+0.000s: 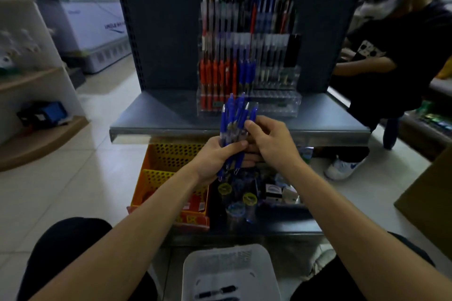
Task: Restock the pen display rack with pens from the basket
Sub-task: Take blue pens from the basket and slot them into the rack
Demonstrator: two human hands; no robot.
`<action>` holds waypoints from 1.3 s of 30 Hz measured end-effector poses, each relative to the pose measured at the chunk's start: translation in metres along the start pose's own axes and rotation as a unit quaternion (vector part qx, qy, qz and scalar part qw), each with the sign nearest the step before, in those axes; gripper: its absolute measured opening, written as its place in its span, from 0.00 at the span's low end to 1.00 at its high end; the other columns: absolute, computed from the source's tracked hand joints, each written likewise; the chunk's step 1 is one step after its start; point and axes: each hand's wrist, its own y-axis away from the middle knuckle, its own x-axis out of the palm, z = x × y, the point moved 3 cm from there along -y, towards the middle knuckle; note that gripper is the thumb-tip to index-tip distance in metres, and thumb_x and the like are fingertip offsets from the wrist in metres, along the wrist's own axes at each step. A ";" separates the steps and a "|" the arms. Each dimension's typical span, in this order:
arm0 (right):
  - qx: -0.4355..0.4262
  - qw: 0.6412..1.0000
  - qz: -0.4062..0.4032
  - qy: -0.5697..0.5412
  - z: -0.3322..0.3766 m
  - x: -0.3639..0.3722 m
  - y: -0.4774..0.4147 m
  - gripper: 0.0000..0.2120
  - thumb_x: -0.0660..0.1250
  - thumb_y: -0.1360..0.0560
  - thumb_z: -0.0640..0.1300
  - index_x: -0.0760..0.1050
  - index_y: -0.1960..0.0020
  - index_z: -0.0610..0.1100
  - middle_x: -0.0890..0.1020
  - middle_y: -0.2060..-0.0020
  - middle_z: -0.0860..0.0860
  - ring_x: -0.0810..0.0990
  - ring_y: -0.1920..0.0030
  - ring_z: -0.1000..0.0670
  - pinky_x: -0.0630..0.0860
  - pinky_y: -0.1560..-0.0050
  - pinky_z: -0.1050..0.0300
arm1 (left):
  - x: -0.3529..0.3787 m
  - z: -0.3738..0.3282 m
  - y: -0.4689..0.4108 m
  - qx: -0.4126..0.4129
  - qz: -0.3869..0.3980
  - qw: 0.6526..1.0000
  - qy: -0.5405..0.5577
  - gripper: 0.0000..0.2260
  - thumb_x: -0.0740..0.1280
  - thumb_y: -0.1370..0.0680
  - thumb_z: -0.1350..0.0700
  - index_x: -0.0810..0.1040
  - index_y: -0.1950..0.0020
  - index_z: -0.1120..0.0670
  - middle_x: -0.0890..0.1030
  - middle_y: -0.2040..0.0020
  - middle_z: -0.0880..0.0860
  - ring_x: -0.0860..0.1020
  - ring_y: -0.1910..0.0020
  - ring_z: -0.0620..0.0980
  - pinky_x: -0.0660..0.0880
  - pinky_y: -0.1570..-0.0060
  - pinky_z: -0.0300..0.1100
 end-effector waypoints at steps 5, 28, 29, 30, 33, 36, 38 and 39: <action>0.011 0.999 0.032 0.011 0.005 -0.010 -0.023 0.08 0.64 0.21 0.45 0.82 0.48 0.48 0.86 0.56 0.47 0.85 0.53 0.46 0.81 0.48 0.45 | 0.002 -0.012 -0.020 0.027 -0.026 0.999 -0.010 0.10 0.63 0.21 0.63 0.78 0.41 0.60 0.84 0.50 0.61 0.84 0.51 0.57 0.81 0.54 0.45; -0.089 0.967 -0.232 0.057 -0.009 -0.058 -0.161 0.04 0.69 0.23 0.43 0.74 0.54 0.45 0.83 0.61 0.49 0.83 0.60 0.49 0.81 0.56 0.45 | -0.009 -0.019 -0.109 0.065 -0.003 0.997 -0.034 0.10 0.64 0.24 0.54 0.75 0.48 0.59 0.74 0.69 0.51 0.72 0.76 0.46 0.70 0.75 0.38; -0.090 0.968 -0.222 0.075 -0.008 -0.055 -0.165 0.04 0.69 0.23 0.43 0.74 0.53 0.45 0.82 0.62 0.50 0.83 0.60 0.50 0.81 0.55 0.46 | -0.008 -0.022 -0.110 0.068 0.000 0.997 -0.027 0.11 0.64 0.25 0.52 0.74 0.49 0.59 0.69 0.71 0.50 0.67 0.78 0.44 0.66 0.78 0.37; -0.090 0.970 -0.209 0.089 -0.008 -0.051 -0.168 0.04 0.68 0.23 0.42 0.74 0.53 0.45 0.82 0.62 0.50 0.83 0.60 0.51 0.81 0.55 0.47 | -0.009 -0.024 -0.110 0.068 -0.001 0.998 -0.017 0.12 0.65 0.25 0.51 0.74 0.51 0.59 0.66 0.71 0.50 0.64 0.79 0.43 0.63 0.79 0.36; -0.079 0.975 -0.183 0.102 -0.008 -0.039 -0.178 0.03 0.68 0.23 0.42 0.74 0.53 0.46 0.83 0.62 0.51 0.83 0.60 0.50 0.81 0.53 0.47 | -0.020 -0.025 -0.112 0.065 -0.024 0.998 -0.005 0.13 0.65 0.26 0.48 0.71 0.53 0.58 0.62 0.72 0.49 0.61 0.80 0.43 0.61 0.80 0.35; -0.072 0.974 -0.168 0.136 -0.003 -0.033 -0.186 0.02 0.68 0.23 0.42 0.75 0.52 0.45 0.82 0.63 0.51 0.82 0.60 0.51 0.81 0.53 0.50 | -0.030 -0.024 -0.112 0.060 -0.030 0.997 0.029 0.10 0.67 0.23 0.52 0.69 0.54 0.55 0.64 0.72 0.49 0.62 0.80 0.43 0.61 0.80 0.36; -0.077 0.971 -0.158 0.163 0.002 -0.035 -0.188 0.01 0.67 0.23 0.42 0.76 0.52 0.46 0.82 0.62 0.52 0.82 0.60 0.52 0.81 0.53 0.52 | -0.030 -0.024 -0.113 0.044 -0.011 0.994 0.098 0.05 0.63 0.27 0.57 0.69 0.54 0.55 0.65 0.71 0.49 0.62 0.79 0.43 0.59 0.79 0.36; -0.082 0.968 -0.156 0.177 0.004 -0.036 -0.187 0.01 0.67 0.22 0.42 0.76 0.51 0.46 0.82 0.62 0.52 0.82 0.59 0.52 0.81 0.53 0.52 | -0.029 -0.025 -0.113 0.044 -0.002 0.991 0.125 0.06 0.61 0.29 0.58 0.69 0.53 0.56 0.65 0.71 0.49 0.62 0.79 0.44 0.59 0.79 0.37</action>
